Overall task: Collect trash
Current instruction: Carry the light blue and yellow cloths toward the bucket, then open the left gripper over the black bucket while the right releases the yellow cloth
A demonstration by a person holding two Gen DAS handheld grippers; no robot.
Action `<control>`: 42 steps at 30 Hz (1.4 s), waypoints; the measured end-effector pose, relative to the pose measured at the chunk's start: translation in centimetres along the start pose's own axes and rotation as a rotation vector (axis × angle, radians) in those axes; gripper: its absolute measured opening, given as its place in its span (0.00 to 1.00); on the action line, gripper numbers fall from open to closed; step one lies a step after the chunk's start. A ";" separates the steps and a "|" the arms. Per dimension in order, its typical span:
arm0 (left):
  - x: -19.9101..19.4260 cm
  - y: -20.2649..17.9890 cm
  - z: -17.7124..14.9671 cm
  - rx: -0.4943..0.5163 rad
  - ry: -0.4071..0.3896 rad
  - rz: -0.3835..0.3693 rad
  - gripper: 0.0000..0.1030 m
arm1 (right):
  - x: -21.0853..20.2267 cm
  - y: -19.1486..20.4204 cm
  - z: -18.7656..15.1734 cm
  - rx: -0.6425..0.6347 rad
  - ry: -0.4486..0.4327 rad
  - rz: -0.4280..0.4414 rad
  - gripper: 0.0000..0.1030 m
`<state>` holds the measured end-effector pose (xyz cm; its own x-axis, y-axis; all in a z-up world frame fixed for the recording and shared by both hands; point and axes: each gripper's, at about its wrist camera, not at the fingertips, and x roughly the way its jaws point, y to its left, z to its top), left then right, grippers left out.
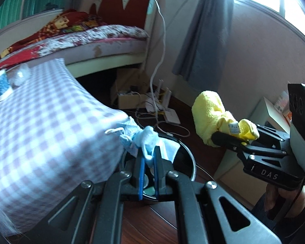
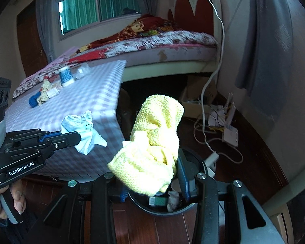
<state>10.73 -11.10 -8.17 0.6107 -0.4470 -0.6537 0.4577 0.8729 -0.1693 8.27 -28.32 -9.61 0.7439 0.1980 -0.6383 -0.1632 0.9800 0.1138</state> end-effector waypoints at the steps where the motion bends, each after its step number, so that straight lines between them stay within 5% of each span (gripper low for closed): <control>1: 0.5 -0.5 -0.1 0.005 0.011 -0.009 0.08 | 0.2 -0.3 -0.2 0.002 0.009 -0.001 0.40; 24: 10.8 -0.6 -1.8 -0.044 0.238 -0.088 0.08 | 10.5 -3.8 -4.0 -0.026 0.273 0.049 0.43; 25: 11.3 -0.6 -1.8 -0.048 0.247 -0.100 0.11 | 11.3 -3.9 -4.3 -0.028 0.294 0.050 0.47; 27: 12.2 -0.4 -2.0 -0.058 0.262 -0.077 0.35 | 12.9 -4.4 -5.1 -0.025 0.340 -0.016 0.77; 28: 12.4 -0.4 -2.2 -0.056 0.268 -0.042 0.73 | 13.5 -4.9 -5.7 -0.017 0.358 -0.060 0.94; 29: 12.4 -0.2 -2.4 -0.054 0.262 -0.004 0.96 | 13.9 -5.4 -6.1 -0.005 0.382 -0.077 0.94; 33: 12.1 0.7 -3.5 -0.067 0.253 0.084 0.99 | 13.9 -6.4 -6.6 0.012 0.407 -0.141 0.99; 42: 11.0 1.5 -4.5 -0.065 0.255 0.143 0.99 | 12.2 -7.0 -6.6 0.092 0.357 -0.177 0.99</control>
<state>15.23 -13.84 -18.96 0.4806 -0.2621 -0.8369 0.3311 0.9379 -0.1036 14.20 -32.93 -23.21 0.4807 0.0230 -0.8766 0.0173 0.9992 0.0357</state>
